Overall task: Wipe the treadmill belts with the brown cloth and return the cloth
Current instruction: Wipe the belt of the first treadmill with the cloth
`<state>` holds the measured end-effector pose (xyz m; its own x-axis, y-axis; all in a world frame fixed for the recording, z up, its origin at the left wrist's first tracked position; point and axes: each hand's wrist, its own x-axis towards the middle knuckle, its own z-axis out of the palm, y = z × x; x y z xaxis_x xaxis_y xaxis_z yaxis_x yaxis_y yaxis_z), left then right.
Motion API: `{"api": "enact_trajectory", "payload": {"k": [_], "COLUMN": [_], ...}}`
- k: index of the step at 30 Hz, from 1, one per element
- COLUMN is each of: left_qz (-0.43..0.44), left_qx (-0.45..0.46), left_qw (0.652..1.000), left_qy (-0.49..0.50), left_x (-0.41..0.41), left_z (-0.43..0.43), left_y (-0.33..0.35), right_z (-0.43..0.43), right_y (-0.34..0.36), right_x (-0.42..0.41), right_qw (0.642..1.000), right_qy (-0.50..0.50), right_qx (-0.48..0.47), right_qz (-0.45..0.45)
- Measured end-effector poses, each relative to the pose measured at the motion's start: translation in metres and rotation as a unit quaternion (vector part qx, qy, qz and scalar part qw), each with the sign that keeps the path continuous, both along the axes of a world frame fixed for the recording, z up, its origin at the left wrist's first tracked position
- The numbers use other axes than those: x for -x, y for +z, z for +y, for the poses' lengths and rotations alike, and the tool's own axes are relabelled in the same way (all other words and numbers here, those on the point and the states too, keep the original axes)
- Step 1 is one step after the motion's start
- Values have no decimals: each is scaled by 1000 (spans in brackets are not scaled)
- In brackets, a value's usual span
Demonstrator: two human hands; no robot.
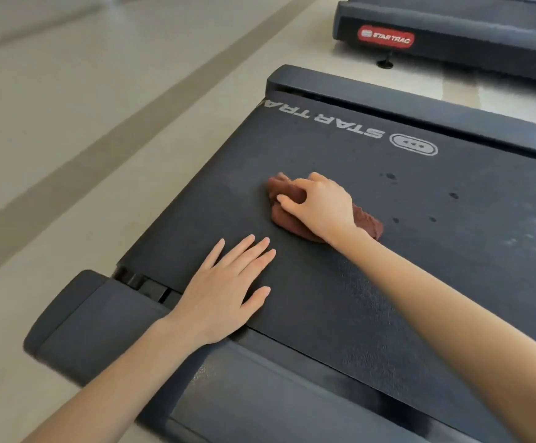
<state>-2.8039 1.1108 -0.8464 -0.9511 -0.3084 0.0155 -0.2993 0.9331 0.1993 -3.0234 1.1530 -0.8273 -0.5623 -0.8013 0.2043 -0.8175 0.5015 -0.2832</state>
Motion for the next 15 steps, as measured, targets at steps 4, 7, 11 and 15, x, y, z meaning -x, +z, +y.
{"api": "enact_trajectory", "payload": {"k": [4, 7, 11, 15], "left_qz": [-16, -29, -53, -50], "left_qx": [8, 25, 40, 34], "left_qw": [1000, 999, 997, 993], "left_qy": [6, 27, 49, 100], "left_x": [-3, -11, -18, -17], "left_z": [-5, -24, -50, -69], "left_y": [5, 10, 17, 21], "right_z": [79, 116, 71, -22], "right_y": [-2, -3, -3, -7], "right_x": [-2, -3, -5, -12], "right_qw": [998, 996, 995, 991], "right_qy": [43, 63, 84, 117], "right_qx": [27, 54, 49, 48], "right_qz": [25, 46, 22, 35]}}
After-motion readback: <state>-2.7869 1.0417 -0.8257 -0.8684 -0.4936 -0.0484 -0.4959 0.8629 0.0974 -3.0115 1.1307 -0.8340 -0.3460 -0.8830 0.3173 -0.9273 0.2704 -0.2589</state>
